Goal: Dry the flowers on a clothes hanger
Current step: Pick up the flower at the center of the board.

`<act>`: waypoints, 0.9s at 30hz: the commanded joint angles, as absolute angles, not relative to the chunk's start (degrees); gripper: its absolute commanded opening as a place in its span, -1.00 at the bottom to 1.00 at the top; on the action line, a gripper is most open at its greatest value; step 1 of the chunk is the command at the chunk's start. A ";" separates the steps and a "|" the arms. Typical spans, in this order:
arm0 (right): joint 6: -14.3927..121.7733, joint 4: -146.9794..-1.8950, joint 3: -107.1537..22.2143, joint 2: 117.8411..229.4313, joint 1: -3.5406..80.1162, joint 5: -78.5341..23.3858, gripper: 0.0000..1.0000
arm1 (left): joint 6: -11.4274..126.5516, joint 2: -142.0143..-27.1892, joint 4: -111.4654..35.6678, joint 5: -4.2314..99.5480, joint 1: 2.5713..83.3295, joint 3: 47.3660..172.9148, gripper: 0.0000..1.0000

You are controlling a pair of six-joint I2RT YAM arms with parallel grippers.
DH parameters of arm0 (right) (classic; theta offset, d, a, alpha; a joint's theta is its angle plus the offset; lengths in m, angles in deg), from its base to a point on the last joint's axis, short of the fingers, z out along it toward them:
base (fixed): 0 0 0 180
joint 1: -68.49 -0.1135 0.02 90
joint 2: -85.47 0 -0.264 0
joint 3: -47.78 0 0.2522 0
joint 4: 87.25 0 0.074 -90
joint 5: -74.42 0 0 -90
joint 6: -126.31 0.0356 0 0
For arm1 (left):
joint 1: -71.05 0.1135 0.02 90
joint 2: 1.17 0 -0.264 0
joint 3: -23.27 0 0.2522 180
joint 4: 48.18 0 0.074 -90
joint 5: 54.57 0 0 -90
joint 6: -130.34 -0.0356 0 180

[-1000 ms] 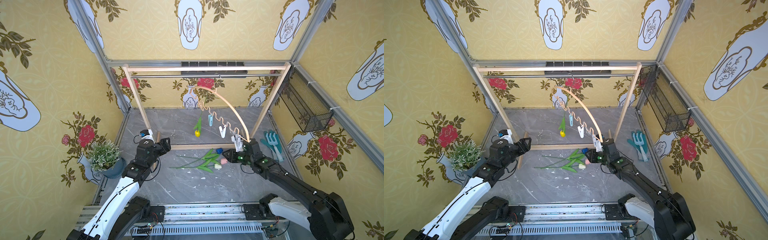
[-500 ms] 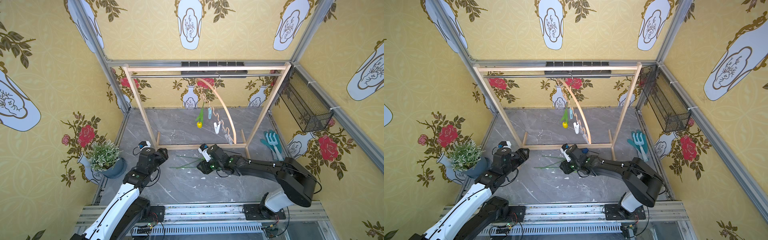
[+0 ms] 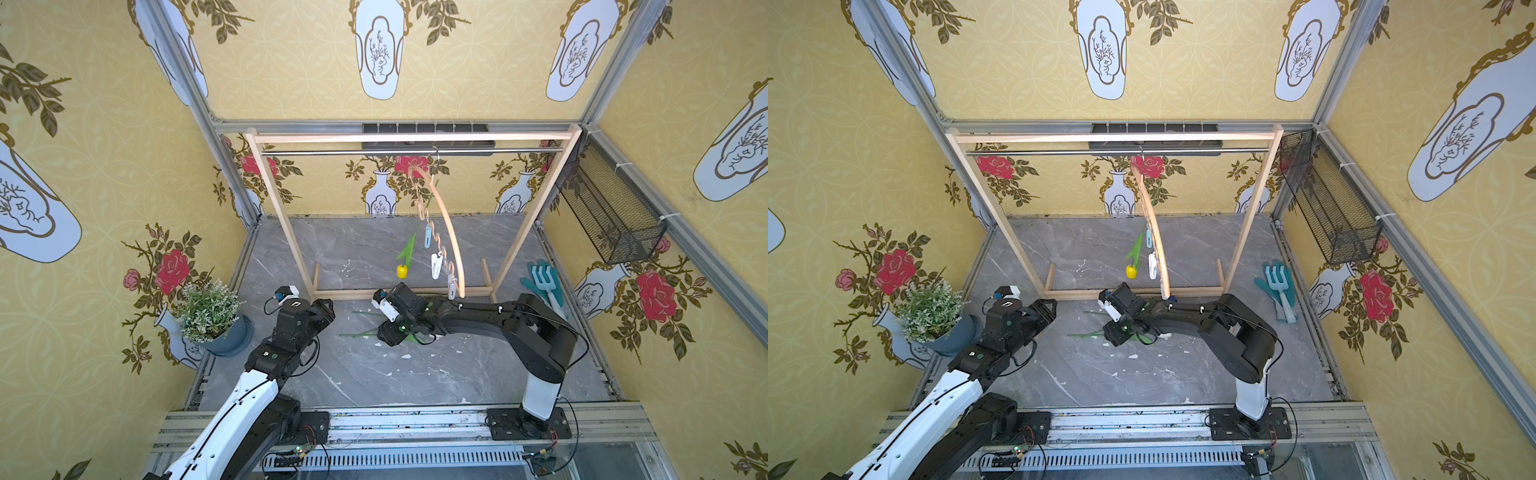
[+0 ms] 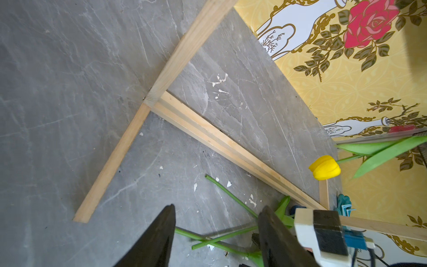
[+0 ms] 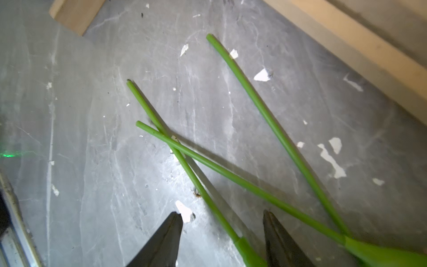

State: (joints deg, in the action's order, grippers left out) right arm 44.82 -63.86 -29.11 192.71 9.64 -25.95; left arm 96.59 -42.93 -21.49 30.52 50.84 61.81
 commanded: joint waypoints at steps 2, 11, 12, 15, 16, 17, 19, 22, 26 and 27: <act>41.42 -59.22 -31.52 195.03 9.16 -24.81 0.18 | 96.82 -42.58 -22.37 29.94 50.91 61.44 0.24; 40.00 -56.94 -33.75 197.79 7.17 -23.51 -0.32 | 96.33 -42.91 -23.45 29.71 50.89 61.21 0.23; 40.00 -56.96 -33.66 197.88 6.93 -23.53 -0.35 | 96.33 -42.92 -23.59 29.70 50.92 61.22 0.23; 39.92 -56.86 -33.54 197.50 6.12 -23.58 -0.35 | 96.30 -42.93 -23.77 29.63 50.87 61.21 0.22; 39.91 -56.61 -33.53 197.21 5.76 -23.57 -0.33 | 96.24 -42.85 -23.78 29.62 50.89 61.21 0.22; 39.82 -56.35 -33.44 196.95 5.65 -23.19 -0.30 | 96.24 -42.83 -23.70 29.50 50.92 61.14 0.22; 39.74 -55.35 -33.56 196.65 5.47 -22.17 -0.26 | 96.25 -42.74 -23.62 29.45 50.92 61.14 0.21; 39.13 -53.51 -33.50 196.48 5.47 -20.40 -0.26 | 96.33 -42.84 -24.06 29.45 50.90 61.06 0.18; 38.50 -51.03 -33.04 196.10 5.45 -18.22 -0.20 | 96.42 -43.10 -24.36 29.49 50.90 61.20 0.16; 38.50 -51.08 -32.49 195.50 5.55 -18.01 -0.19 | 96.42 -43.10 -24.47 29.54 50.91 61.32 0.16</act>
State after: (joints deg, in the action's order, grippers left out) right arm 39.07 -57.87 -33.51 196.08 5.44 -20.98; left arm 96.94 -43.04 -22.03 29.87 50.84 61.59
